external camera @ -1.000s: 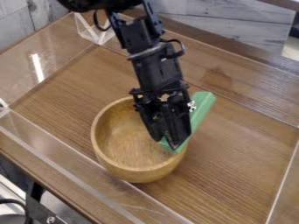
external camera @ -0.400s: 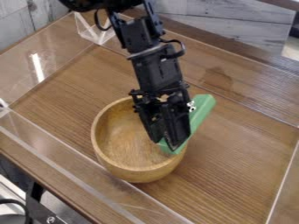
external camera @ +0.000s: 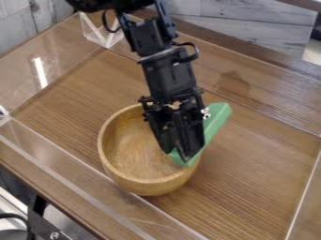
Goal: Put the green block in the brown bowl
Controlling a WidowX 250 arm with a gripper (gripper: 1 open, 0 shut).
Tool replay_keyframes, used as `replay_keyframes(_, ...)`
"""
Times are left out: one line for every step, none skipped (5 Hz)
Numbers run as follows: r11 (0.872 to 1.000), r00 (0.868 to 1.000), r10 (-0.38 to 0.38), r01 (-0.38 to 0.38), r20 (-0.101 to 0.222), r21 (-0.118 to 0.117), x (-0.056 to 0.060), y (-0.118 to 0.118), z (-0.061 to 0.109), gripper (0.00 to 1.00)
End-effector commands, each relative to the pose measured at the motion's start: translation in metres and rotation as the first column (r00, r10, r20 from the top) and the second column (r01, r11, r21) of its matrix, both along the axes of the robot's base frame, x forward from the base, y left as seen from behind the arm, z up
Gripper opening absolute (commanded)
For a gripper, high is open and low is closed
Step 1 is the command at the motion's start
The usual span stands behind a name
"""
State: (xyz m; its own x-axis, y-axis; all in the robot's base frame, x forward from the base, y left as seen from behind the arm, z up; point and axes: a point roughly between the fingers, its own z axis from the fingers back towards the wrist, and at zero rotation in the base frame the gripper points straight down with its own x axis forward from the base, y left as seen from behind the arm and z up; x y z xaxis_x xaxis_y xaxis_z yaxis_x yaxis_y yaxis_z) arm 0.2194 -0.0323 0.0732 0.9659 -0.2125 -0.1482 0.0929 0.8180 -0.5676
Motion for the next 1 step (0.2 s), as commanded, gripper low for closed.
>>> replay_keyframes(1.000,0.999,-0.013,0.013,0.040,0.006,0.0082,0.0004,0.0105,0.00)
